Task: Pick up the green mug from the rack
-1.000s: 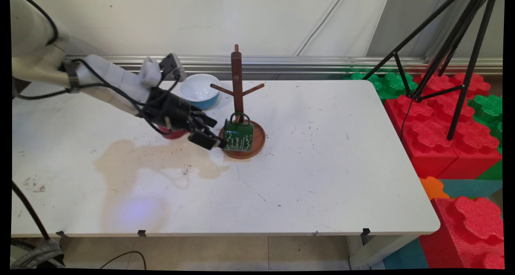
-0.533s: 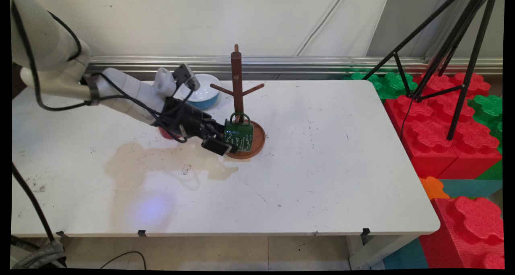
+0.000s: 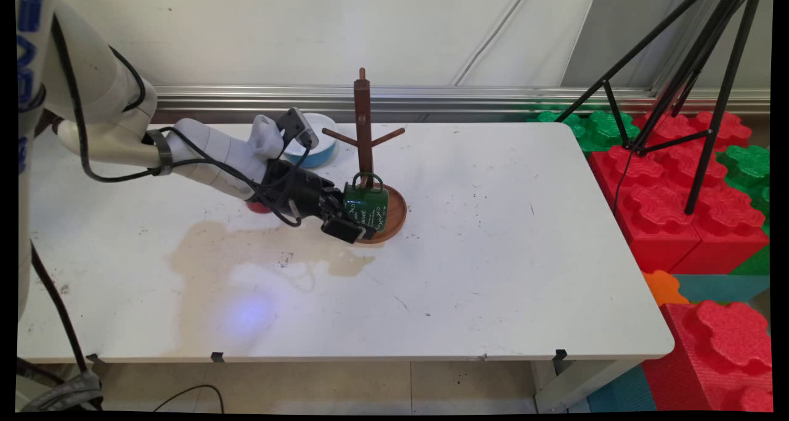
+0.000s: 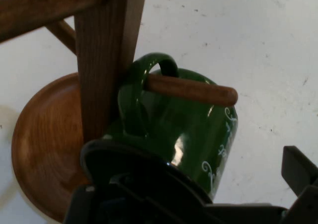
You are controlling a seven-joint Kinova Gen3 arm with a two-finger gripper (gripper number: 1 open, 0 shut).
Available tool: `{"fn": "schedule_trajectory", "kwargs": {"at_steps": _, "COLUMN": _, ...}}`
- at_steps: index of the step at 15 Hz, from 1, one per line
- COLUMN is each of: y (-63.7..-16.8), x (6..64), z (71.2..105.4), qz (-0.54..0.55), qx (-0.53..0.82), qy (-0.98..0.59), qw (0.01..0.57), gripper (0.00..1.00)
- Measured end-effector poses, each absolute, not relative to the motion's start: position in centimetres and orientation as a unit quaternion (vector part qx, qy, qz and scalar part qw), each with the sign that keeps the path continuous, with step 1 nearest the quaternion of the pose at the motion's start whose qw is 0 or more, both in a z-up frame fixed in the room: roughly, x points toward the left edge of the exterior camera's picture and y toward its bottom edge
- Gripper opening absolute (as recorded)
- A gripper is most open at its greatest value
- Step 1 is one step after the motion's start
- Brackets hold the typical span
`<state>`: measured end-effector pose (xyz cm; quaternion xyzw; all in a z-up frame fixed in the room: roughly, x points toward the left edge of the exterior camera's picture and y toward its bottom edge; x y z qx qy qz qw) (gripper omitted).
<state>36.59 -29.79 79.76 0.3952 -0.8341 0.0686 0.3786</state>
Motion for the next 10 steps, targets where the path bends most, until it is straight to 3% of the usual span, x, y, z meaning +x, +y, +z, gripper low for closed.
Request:
{"fn": "schedule_trajectory", "kwargs": {"at_steps": 3, "y": -29.84, "x": 36.36, "z": 79.38, "qz": 0.071, "qx": 0.393, "qy": -0.833, "qw": 0.383, "gripper": 1.00}}
{"fn": "schedule_trajectory", "kwargs": {"at_steps": 4, "y": -29.83, "x": 36.31, "z": 79.30, "qz": 0.073, "qx": 0.393, "qy": -0.832, "qw": 0.384, "gripper": 0.00}}
{"fn": "schedule_trajectory", "kwargs": {"at_steps": 10, "y": -29.41, "x": 36.39, "z": 79.21, "qz": 0.079, "qx": 0.386, "qy": -0.834, "qw": 0.388, "gripper": 0.00}}
